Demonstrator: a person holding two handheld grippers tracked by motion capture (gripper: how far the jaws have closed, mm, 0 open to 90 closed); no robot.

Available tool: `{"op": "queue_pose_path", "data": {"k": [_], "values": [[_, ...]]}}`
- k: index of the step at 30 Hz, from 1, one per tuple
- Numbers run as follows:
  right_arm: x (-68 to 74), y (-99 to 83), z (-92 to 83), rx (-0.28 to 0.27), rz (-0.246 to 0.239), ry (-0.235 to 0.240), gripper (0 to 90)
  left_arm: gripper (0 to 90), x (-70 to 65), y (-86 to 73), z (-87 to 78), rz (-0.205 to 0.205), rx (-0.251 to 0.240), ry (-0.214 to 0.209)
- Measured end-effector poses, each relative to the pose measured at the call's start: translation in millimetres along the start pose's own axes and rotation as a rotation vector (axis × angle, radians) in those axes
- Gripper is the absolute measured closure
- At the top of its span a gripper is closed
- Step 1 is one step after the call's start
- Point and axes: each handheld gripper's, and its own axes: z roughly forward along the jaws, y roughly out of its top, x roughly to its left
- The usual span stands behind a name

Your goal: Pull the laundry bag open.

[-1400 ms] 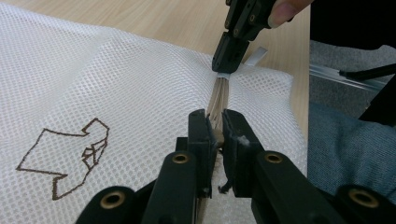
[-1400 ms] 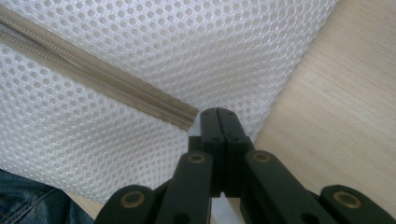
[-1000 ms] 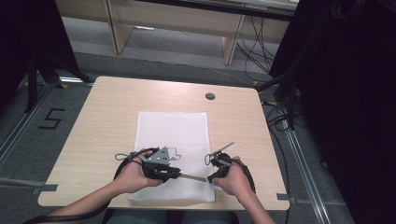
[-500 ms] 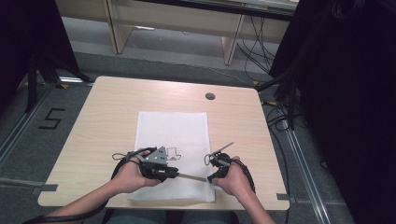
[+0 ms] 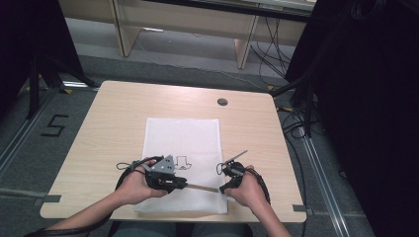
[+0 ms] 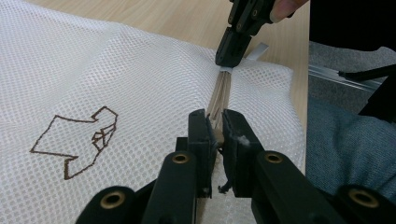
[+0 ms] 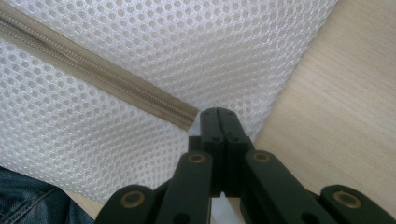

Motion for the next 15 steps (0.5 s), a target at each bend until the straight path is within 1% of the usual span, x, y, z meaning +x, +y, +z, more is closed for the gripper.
{"op": "queue_pose_path", "data": {"k": [1,2,4,5,6,7,8,9,10,11,12,13,14,15], "values": [[0.0,0.0,0.0,0.001,-0.001,0.0,90.0,82.0,0.8,0.3,0.0,0.015,0.0,-0.003],[-0.3,0.1,0.0,-0.004,-0.009,0.003,90.0,82.0,0.3,0.2,-0.1,0.007,0.0,-0.002],[0.0,0.2,-0.3,-0.002,-0.005,0.004,90.0,82.0,0.4,0.5,-0.4,0.013,0.003,-0.004],[0.3,-0.1,0.0,0.001,-0.002,-0.003,90.0,82.0,0.4,0.3,-1.2,0.012,0.011,0.005],[0.2,-0.1,0.0,0.0,-0.002,-0.003,90.0,82.0,0.1,0.7,-2.3,0.002,0.001,0.001],[0.2,-0.1,0.0,0.0,-0.002,-0.002,90.0,82.0,0.7,0.9,-2.9,0.003,-0.006,0.002],[0.2,-0.1,-0.1,0.001,-0.001,-0.002,90.0,82.0,0.7,0.8,-3.8,-0.005,-0.011,0.002],[0.3,0.0,-0.4,0.001,0.0,0.001,90.0,82.0,1.0,-0.5,-5.3,-0.001,-0.003,0.006],[0.0,0.0,0.2,-0.001,-0.004,-0.002,90.0,82.0,0.9,-1.9,-5.5,-0.003,-0.007,0.002],[0.2,0.0,-0.1,0.001,-0.001,-0.002,90.0,82.0,0.6,-4.7,-6.3,-0.012,-0.002,0.007],[0.0,0.1,-0.1,0.002,-0.001,0.001,90.0,82.0,1.2,-6.0,-6.7,-0.012,0.0,0.006],[0.1,0.2,0.0,0.004,0.0,0.002,90.0,82.0,2.4,-6.2,-6.9,-0.001,-0.001,-0.002],[-0.2,0.5,-0.1,0.001,-0.003,0.009,90.0,82.0,2.0,-6.2,-6.3,-0.004,-0.007,-0.002],[-0.1,0.6,-0.1,0.001,-0.004,0.007,90.0,82.0,1.2,-5.6,-7.2,-0.004,0.005,0.01]]}}
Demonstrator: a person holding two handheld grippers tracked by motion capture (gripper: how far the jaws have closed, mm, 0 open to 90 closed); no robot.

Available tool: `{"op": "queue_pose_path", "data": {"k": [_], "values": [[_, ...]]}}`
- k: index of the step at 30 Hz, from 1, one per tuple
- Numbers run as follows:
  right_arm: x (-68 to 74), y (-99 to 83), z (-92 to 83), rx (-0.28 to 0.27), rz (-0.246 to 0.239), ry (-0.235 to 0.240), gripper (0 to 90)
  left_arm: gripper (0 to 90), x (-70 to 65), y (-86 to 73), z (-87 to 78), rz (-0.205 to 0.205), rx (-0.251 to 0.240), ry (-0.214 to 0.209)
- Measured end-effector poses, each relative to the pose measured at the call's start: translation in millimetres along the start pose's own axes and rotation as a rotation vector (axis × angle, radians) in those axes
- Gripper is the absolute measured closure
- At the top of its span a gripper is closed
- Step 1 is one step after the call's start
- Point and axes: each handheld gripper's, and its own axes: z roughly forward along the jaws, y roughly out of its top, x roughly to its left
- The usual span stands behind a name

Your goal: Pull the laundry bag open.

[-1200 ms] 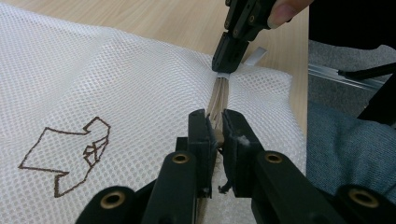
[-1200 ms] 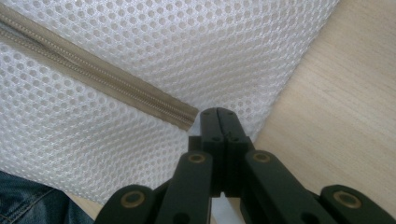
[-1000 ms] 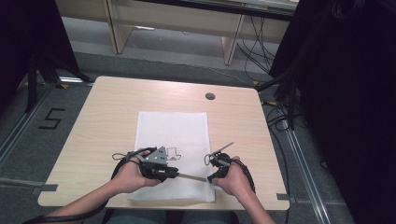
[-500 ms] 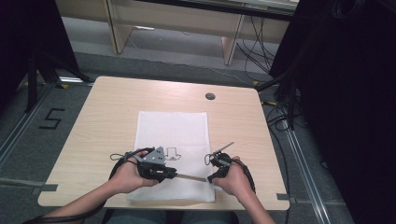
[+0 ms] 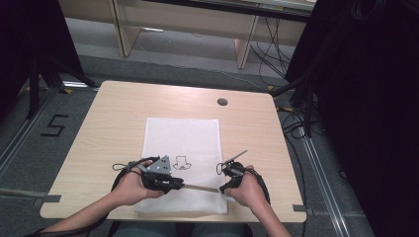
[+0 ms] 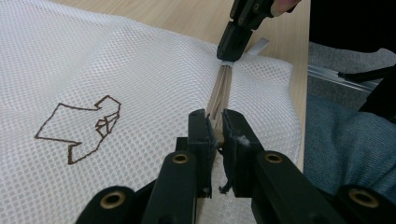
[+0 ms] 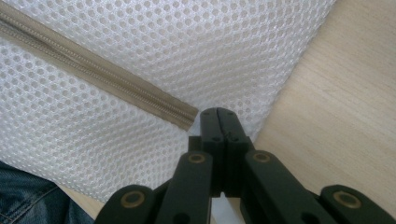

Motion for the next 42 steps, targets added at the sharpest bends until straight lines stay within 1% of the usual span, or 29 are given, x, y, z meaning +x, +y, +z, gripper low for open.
{"op": "queue_pose_path", "data": {"k": [1,3,4,6,8,9,10,11,15,16,17,19,20,21,22,23,25,28,29,30,31,34,35,36,37,39,42], "values": [[0.2,-0.1,0.0,-0.002,0.001,-0.001,90.0,82.0,0.3,0.2,0.3,0.001,-0.005,-0.007],[0.6,-0.4,-0.5,0.002,0.01,-0.003,90.0,82.0,0.5,-0.1,0.1,0.004,-0.005,-0.007],[0.2,-0.6,0.2,-0.001,0.005,-0.007,90.0,82.0,0.6,-0.3,0.1,0.004,-0.003,-0.007],[0.7,-0.3,-0.5,0.003,0.01,-0.003,90.0,82.0,0.7,-0.2,-0.3,0.001,0.003,-0.008],[0.4,-0.6,0.0,0.0,0.003,-0.01,90.0,82.0,0.5,-0.1,-0.2,-0.002,-0.01,-0.009],[0.2,-0.6,0.1,-0.002,0.005,-0.007,90.0,82.0,1.0,0.2,-1.9,-0.002,-0.007,-0.001],[-0.1,-0.7,0.2,-0.003,0.005,-0.006,90.0,82.0,2.5,0.3,-2.6,0.002,-0.013,-0.005],[-0.2,-0.8,0.3,-0.005,0.005,-0.005,90.0,82.0,2.8,-0.1,-3.5,-0.006,-0.011,0.002],[0.2,-0.6,0.1,-0.002,0.005,-0.007,90.0,82.0,2.7,-6.6,-5.4,-0.016,-0.002,-0.005],[0.2,-0.6,0.2,-0.001,0.005,-0.008,90.0,82.0,3.5,-6.9,-5.8,0.0,0.009,0.005],[0.8,-0.1,-0.3,0.003,0.011,0.002,90.0,82.0,2.6,-6.8,-5.2,-0.015,-0.005,-0.001],[0.4,-0.1,0.1,-0.004,0.002,-0.003,90.0,82.0,2.0,-5.6,-6.2,-0.012,-0.005,0.0],[2.9,-0.4,-1.0,0.014,0.038,0.002,90.0,82.0,2.0,-5.7,-6.5,-0.008,-0.001,0.001],[2.8,-0.4,-1.1,0.013,0.034,-0.001,90.0,82.1,1.9,-6.1,-6.3,-0.011,-0.001,-0.001],[1.1,-0.3,-0.2,-0.002,0.008,-0.008,90.0,82.0,2.0,-6.5,-6.2,-0.012,-0.001,-0.001],[0.7,-0.3,0.1,-0.005,0.003,-0.008,90.0,82.0,3.3,-6.3,-6.8,-0.001,0.01,0.002],[1.3,-0.4,-0.5,0.001,0.012,-0.008,90.0,82.0,3.2,-5.7,-7.1,-0.002,0.008,0.001],[0.5,-0.7,0.1,-0.001,0.006,-0.009,90.0,82.0,2.3,-5.9,-6.7,-0.011,-0.001,-0.004],[0.5,-0.6,0.1,-0.001,0.007,-0.008,90.0,82.0,3.1,-5.8,-7.5,-0.001,0.011,0.004],[0.4,-0.6,0.1,-0.001,0.007,-0.009,90.0,82.0,4.0,-5.9,-8.1,-0.003,0.002,0.002],[0.4,-0.6,0.1,0.0,0.006,-0.009,90.0,82.0,4.4,-5.7,-9.4,-0.013,-0.01,0.004],[0.4,-0.6,0.1,-0.001,0.005,-0.01,90.0,82.0,6.2,-10.3,-14.3,-0.03,-0.012,0.01],[0.4,-0.6,0.1,-0.001,0.008,-0.008,90.0,82.0,7.8,-11.7,-15.3,-0.017,-0.005,0.014],[0.7,-0.5,0.1,0.005,0.014,-0.002,90.0,82.0,7.8,-13.1,-16.0,-0.027,-0.007,0.014],[0.1,0.1,0.1,0.002,0.008,-0.001,90.0,82.0,8.6,-13.1,-16.8,-0.011,-0.009,0.009],[0.4,0.0,1.0,-0.006,0.009,-0.002,90.0,82.0,6.8,-13.0,-17.1,-0.036,-0.014,0.015],[0.5,0.0,0.1,-0.001,0.006,-0.004,90.0,82.0,6.9,-12.7,-17.3,-0.032,-0.014,0.014]]}}
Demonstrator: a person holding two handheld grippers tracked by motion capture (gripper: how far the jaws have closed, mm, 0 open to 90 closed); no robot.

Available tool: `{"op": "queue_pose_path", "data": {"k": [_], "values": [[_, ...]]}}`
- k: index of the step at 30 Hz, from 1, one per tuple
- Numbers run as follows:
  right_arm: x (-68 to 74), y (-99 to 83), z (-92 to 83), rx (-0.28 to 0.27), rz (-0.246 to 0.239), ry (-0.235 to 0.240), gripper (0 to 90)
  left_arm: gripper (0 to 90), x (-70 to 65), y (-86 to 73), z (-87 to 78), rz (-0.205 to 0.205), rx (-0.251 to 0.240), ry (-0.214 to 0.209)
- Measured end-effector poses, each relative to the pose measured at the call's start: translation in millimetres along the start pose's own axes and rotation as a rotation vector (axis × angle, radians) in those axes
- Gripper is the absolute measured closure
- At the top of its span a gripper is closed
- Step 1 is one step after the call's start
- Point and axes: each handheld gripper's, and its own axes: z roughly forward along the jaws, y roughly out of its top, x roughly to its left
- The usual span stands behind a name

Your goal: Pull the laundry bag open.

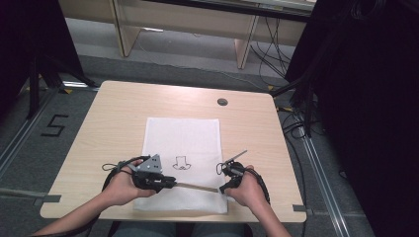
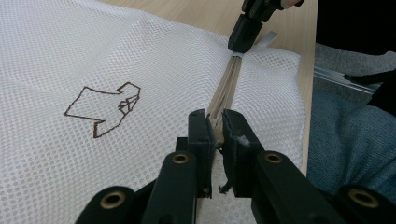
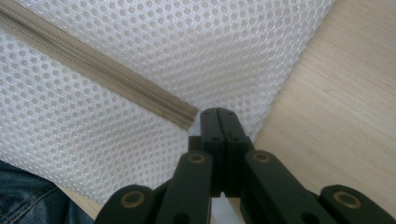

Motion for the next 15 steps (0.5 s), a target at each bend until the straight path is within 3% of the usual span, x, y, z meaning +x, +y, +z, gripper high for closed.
{"op": "queue_pose_path", "data": {"k": [3,4,11,12,15], "values": [[-0.4,0.1,0.2,0.001,-0.001,0.002,90.0,82.0,0.1,-0.5,0.1,-0.001,0.002,-0.003],[1.1,0.0,-0.6,0.017,0.026,0.005,90.0,82.0,0.3,-0.3,-0.1,0.0,0.0,-0.001],[1.3,-0.4,-0.8,0.011,0.019,0.005,90.0,82.0,2.7,-0.2,-1.6,0.016,-0.001,-0.008],[1.0,-0.4,-0.6,0.008,0.015,0.004,90.0,82.0,1.7,-0.3,-2.4,-0.006,-0.004,0.001],[0.5,-0.4,-0.2,0.01,0.013,0.003,90.0,82.0,1.3,0.7,-2.3,-0.008,-0.01,0.004]]}}
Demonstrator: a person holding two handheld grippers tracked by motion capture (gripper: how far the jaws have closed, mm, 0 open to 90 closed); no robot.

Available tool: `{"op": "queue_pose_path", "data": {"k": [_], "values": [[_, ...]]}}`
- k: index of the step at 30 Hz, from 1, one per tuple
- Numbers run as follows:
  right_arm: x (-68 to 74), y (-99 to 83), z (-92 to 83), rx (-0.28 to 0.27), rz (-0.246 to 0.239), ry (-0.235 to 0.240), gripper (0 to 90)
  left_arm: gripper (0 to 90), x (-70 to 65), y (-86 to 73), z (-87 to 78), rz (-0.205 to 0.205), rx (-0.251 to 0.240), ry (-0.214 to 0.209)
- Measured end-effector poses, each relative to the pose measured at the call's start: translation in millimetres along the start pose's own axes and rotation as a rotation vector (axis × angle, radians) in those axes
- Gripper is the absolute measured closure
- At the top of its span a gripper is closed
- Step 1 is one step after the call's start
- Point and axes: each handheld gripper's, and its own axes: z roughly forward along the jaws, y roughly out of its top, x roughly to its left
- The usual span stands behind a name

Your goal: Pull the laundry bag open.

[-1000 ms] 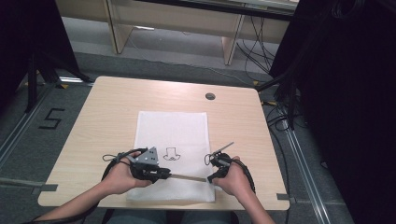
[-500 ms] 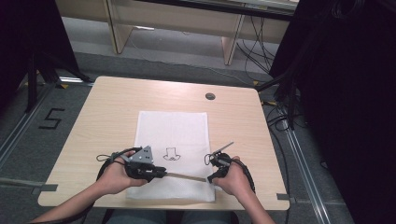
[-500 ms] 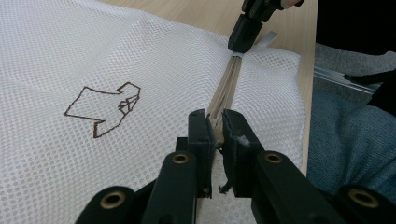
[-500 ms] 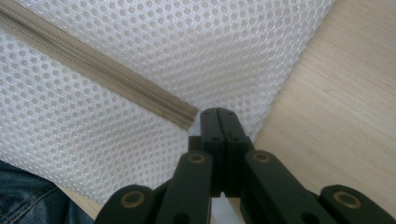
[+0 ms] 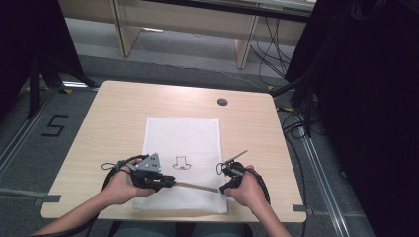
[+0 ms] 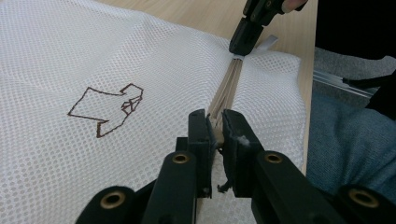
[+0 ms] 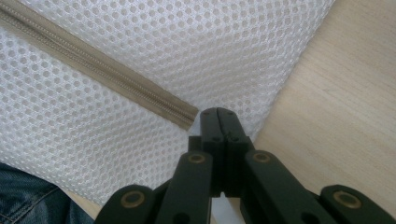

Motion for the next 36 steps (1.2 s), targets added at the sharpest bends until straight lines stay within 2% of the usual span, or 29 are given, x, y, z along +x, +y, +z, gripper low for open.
{"op": "queue_pose_path", "data": {"k": [2,3,5,7,10,11,13,14,15,16,17,18,19,20,21,23,25,26,29,31,32,33,36], "values": [[0.7,0.0,-0.6,0.017,0.022,-0.008,90.0,82.0,-0.1,-0.7,-0.2,0.005,0.005,-0.002],[0.7,-0.1,-0.4,0.015,0.02,-0.006,90.0,82.0,1.3,-0.5,-0.5,0.026,0.01,-0.005],[-0.1,0.2,-0.1,-0.004,-0.005,0.001,90.0,82.0,1.3,-0.3,-0.5,0.024,0.01,-0.005],[0.8,0.2,-0.5,0.004,0.008,0.006,90.0,82.0,0.0,-0.5,-0.3,0.005,0.007,-0.004],[0.1,0.0,0.2,-0.001,0.0,0.002,90.0,82.0,1.6,0.2,-0.2,0.033,0.009,-0.007],[0.8,0.2,-0.6,0.004,0.01,0.008,90.0,82.0,2.0,0.3,-0.5,0.037,0.013,-0.004],[0.0,-0.2,0.2,-0.002,-0.002,0.001,90.0,82.0,-0.3,-0.2,-0.1,0.004,0.008,-0.006],[-0.6,-0.1,0.2,-0.007,-0.01,-0.007,90.0,82.0,-0.6,-0.8,-0.3,0.003,0.005,-0.007],[0.8,0.0,-0.6,0.001,0.009,0.004,90.0,82.0,0.4,-2.4,-1.5,0.015,0.017,-0.006],[0.7,0.1,-0.7,0.003,0.007,0.004,90.0,82.0,0.9,-5.0,-2.6,0.01,0.02,-0.004],[-0.3,-0.1,0.2,-0.004,-0.005,-0.001,90.0,82.0,1.3,-8.1,-3.4,-0.017,0.008,-0.007],[1.1,0.3,-1.0,0.016,0.026,-0.003,90.0,82.0,1.6,-8.6,-4.5,-0.022,0.009,-0.004],[1.3,0.7,-1.6,0.021,0.029,0.002,90.0,82.0,1.4,-7.8,-4.5,-0.022,0.0,-0.006],[-0.8,0.7,0.6,-0.011,-0.004,0.002,90.0,82.0,0.4,-5.3,-4.9,-0.004,-0.003,0.002],[0.3,0.8,-0.1,0.0,0.01,-0.001,90.0,82.0,-0.3,-4.1,-5.3,0.001,-0.002,0.005],[-0.2,0.6,0.5,-0.008,-0.004,-0.003,90.0,82.0,-0.4,-3.7,-5.3,-0.004,-0.014,-0.003],[-0.2,0.7,0.3,-0.008,-0.002,-0.004,90.0,82.0,1.3,-4.7,-6.0,0.016,-0.002,-0.005],[0.0,0.8,0.3,-0.006,0.001,-0.004,90.0,82.0,-0.3,-5.9,-5.4,-0.005,-0.002,0.003],[-0.4,0.5,0.5,-0.008,-0.004,-0.001,90.0,82.0,2.1,-5.3,-6.5,0.018,-0.002,-0.004],[0.0,1.0,0.1,0.004,0.006,-0.008,90.0,82.0,1.9,-5.3,-6.3,0.019,-0.001,-0.004],[2.6,0.8,-0.6,0.019,0.045,-0.008,90.0,82.0,1.9,-5.5,-6.5,0.018,0.002,-0.003],[-0.5,0.4,0.5,-0.009,-0.005,-0.001,90.0,82.0,1.9,-5.9,-6.6,0.016,0.002,-0.001],[-0.8,0.3,0.9,-0.014,-0.009,-0.003,90.0,82.0,2.2,-8.1,-9.8,-0.003,0.0,0.01]]}}
